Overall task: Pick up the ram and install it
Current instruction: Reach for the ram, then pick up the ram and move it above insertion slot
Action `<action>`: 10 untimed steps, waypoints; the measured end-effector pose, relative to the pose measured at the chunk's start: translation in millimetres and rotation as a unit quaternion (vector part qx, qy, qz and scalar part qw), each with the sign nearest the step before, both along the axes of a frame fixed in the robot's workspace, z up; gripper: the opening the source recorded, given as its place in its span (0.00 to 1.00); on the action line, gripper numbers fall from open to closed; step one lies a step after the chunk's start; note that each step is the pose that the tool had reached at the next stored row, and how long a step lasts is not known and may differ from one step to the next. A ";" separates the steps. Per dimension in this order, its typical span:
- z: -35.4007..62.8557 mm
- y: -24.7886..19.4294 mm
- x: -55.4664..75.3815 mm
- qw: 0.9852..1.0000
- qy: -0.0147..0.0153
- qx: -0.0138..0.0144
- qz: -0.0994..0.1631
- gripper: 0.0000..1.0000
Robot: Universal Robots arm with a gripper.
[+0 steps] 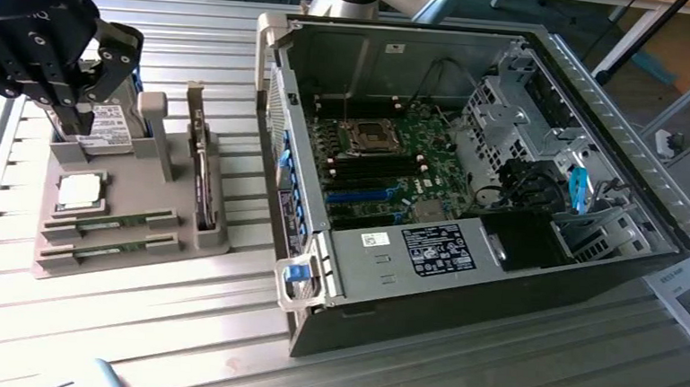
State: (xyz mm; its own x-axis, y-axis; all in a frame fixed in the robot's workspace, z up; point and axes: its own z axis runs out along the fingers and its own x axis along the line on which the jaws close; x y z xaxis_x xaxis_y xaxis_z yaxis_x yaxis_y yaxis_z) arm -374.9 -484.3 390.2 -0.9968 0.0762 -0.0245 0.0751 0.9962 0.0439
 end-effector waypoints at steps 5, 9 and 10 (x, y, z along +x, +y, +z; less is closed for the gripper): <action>0.0 0.0 0.0 1.000 0.000 0.000 0.000 0.11; 0.0 0.0 0.0 1.000 0.000 0.000 0.000 0.11; -0.2 0.0 -0.1 1.000 0.000 -0.001 0.015 0.11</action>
State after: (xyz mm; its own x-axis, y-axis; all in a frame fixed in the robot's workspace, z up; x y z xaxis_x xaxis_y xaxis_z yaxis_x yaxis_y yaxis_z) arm -375.0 -484.3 390.0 -0.9986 0.0472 -0.0247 0.0461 0.9980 0.0429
